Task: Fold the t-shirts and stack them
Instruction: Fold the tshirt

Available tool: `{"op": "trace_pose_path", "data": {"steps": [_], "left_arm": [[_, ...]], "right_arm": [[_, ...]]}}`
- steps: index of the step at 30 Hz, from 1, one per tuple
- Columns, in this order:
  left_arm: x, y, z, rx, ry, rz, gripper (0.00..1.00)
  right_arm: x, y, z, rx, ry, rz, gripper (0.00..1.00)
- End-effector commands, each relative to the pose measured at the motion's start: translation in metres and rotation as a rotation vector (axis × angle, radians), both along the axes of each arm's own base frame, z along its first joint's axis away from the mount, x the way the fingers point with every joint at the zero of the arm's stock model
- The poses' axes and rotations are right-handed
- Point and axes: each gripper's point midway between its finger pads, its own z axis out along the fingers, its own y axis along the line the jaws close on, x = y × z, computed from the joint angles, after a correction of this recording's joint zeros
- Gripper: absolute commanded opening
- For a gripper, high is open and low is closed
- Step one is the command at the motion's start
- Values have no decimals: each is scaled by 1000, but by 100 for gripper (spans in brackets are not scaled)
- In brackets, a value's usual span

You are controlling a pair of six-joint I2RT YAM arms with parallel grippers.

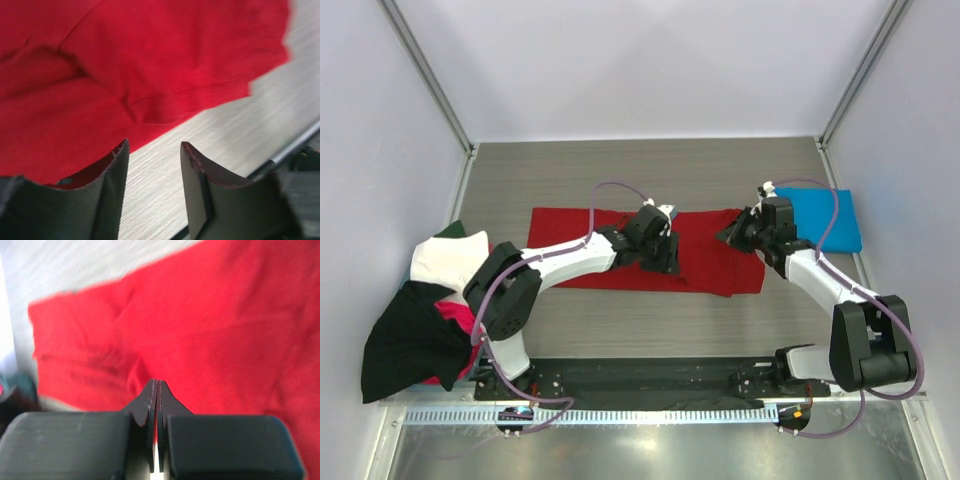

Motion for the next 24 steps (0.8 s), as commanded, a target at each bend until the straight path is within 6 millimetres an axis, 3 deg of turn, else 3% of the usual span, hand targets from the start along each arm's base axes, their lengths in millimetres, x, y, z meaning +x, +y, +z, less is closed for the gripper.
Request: {"op": "trace_pose_path", "data": {"steps": [1, 7, 13, 24], "left_arm": [[5, 8, -15, 40, 32, 89, 45], [11, 12, -25, 39, 42, 131, 42], [15, 4, -35, 9, 85, 132, 29], [14, -9, -48, -26, 145, 125, 31]], "right_arm": [[-25, 17, -5, 3, 20, 107, 4], [-27, 35, -19, 55, 7, 173, 4], [-28, 56, -30, 120, 15, 245, 4], [-30, 62, -41, 151, -3, 261, 3]]}}
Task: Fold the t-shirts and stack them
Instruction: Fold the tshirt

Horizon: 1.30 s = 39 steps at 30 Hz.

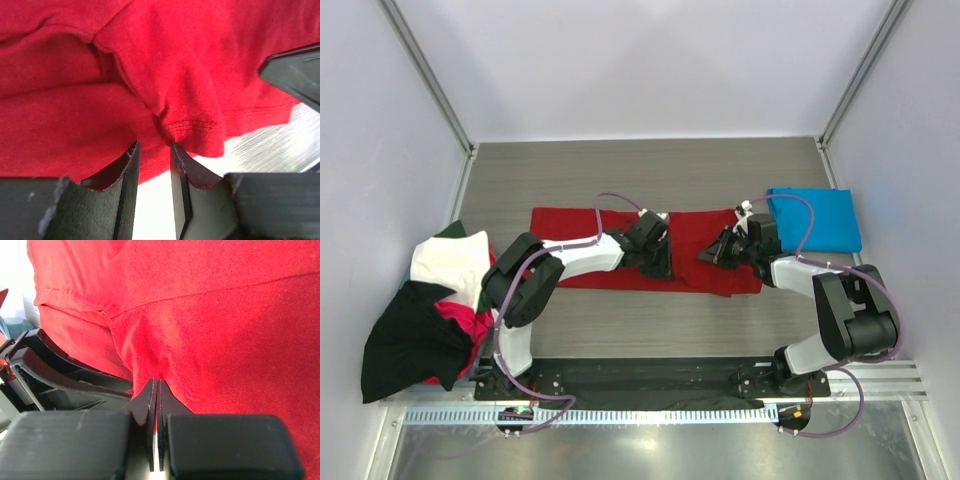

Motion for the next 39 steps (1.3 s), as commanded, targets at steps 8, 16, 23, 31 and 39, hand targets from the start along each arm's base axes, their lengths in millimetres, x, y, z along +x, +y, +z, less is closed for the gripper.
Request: {"op": "trace_pose_path", "data": {"steps": [8, 16, 23, 31, 39], "left_arm": [[11, -23, 19, -102, -7, -1, 32], [11, -30, 14, -120, 11, -6, 24], [12, -28, 21, -113, -3, -19, 0], [9, -12, 38, -49, -36, -31, 0], [4, -4, 43, -31, -36, -27, 0]], "right_arm": [[6, 9, 3, 40, -52, 30, 3], [4, 9, 1, 42, -53, 33, 3], [3, 7, -7, 30, -31, 29, 2], [3, 1, -26, -16, 17, 1, 1], [0, -5, -35, -50, 30, -18, 1]]}}
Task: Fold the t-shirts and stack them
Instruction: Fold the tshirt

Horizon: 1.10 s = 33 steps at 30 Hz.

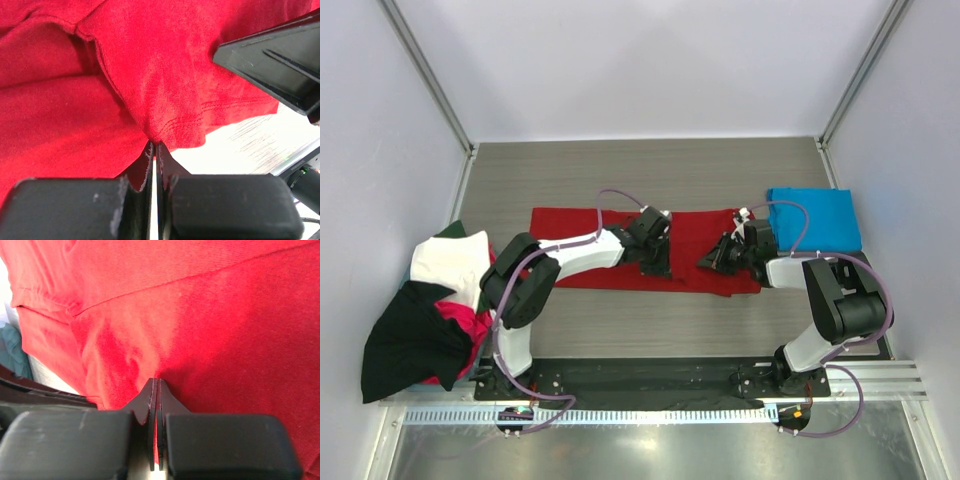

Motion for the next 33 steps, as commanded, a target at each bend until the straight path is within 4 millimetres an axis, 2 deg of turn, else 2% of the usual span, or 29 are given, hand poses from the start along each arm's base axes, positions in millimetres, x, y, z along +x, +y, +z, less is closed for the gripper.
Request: {"op": "trace_pose_path", "data": {"steps": [1, 12, 15, 18, 19, 21, 24, 25, 26, 27, 28, 29, 31, 32, 33], "left_arm": [[6, 1, 28, -24, -57, -2, 0], [8, 21, 21, 50, -77, 20, 0], [4, 21, 20, 48, -66, 1, 5], [2, 24, 26, 43, -81, -7, 26], [0, 27, 26, 48, -85, -11, 38], [3, 33, 38, 49, -125, 1, 46], [4, 45, 51, 67, -161, 7, 50], [6, 51, 53, 71, -163, 16, 51], [7, 55, 56, 72, -169, 20, 51], [8, 59, 64, 55, -180, 29, 51], [13, 67, 67, 51, -187, 52, 51], [10, 75, 62, 58, -178, 64, 52], [18, 89, 77, 23, -232, 118, 59], [15, 99, 72, 28, -232, 137, 62], [17, 103, 75, 6, -251, 160, 64]], "right_arm": [[3, -4, -3, -37, -31, -8, 1], [1, -5, -4, -42, -30, -8, 2], [2, -6, -4, -47, -32, -12, 2], [2, -9, -2, -59, -37, -22, 2], [4, -10, 3, -67, -55, -31, 2], [4, -13, 7, -79, -57, -45, 4], [5, -19, 24, -92, -88, -77, 8], [1, -24, 23, -115, -67, -101, 9], [2, -28, 34, -119, -89, -127, 9], [0, -33, 35, -136, -83, -153, 10], [-10, -39, 31, -167, -39, -175, 10], [-9, -55, 35, -222, -45, -251, 12], [-25, -69, 29, -269, 21, -317, 23], [-29, -75, 30, -286, 22, -346, 25], [-31, -77, 42, -265, -2, -382, 27]]}}
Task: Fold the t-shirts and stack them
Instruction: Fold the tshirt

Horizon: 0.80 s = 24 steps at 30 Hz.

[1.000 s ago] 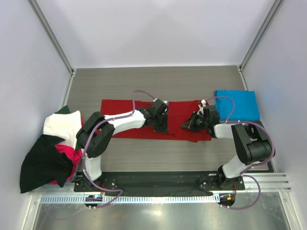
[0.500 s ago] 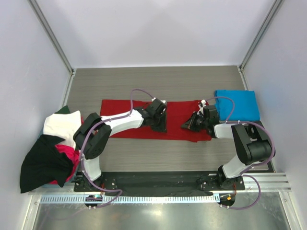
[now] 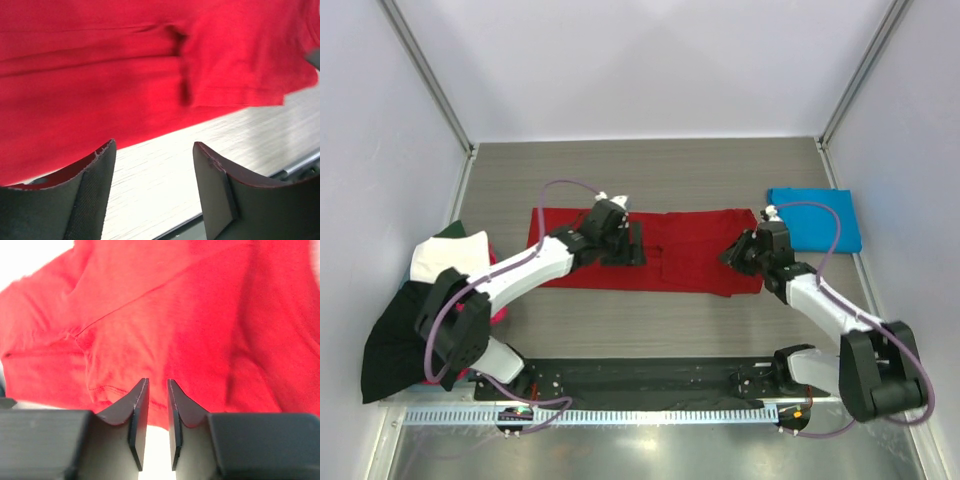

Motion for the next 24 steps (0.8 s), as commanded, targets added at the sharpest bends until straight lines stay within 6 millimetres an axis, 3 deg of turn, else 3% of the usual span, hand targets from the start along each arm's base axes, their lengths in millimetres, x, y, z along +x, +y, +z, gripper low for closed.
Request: {"op": "trace_pose_path", "data": {"steps": [1, 2, 3, 6, 7, 10, 16, 24], "left_arm": [[12, 27, 9, -30, -74, 90, 65], [12, 31, 21, -63, -105, 107, 66], [9, 38, 14, -69, -100, 125, 66], [6, 49, 21, -107, -133, 159, 68], [8, 55, 22, -96, -150, 181, 68], [6, 65, 31, -96, -193, 206, 69], [4, 76, 46, -98, -250, 223, 71], [0, 80, 45, -94, -251, 226, 72]], "right_arm": [[-32, -32, -14, -79, 107, -166, 27], [-35, -40, -12, -96, 100, -214, 28], [-36, -49, -6, -105, 80, -270, 29], [-56, -63, -18, -110, 147, -381, 29], [-62, -63, -23, -96, 162, -391, 37], [-73, -59, -32, -56, 186, -399, 40], [-72, -57, -38, -36, 170, -402, 41], [-65, -61, -52, -67, 193, -424, 38]]}}
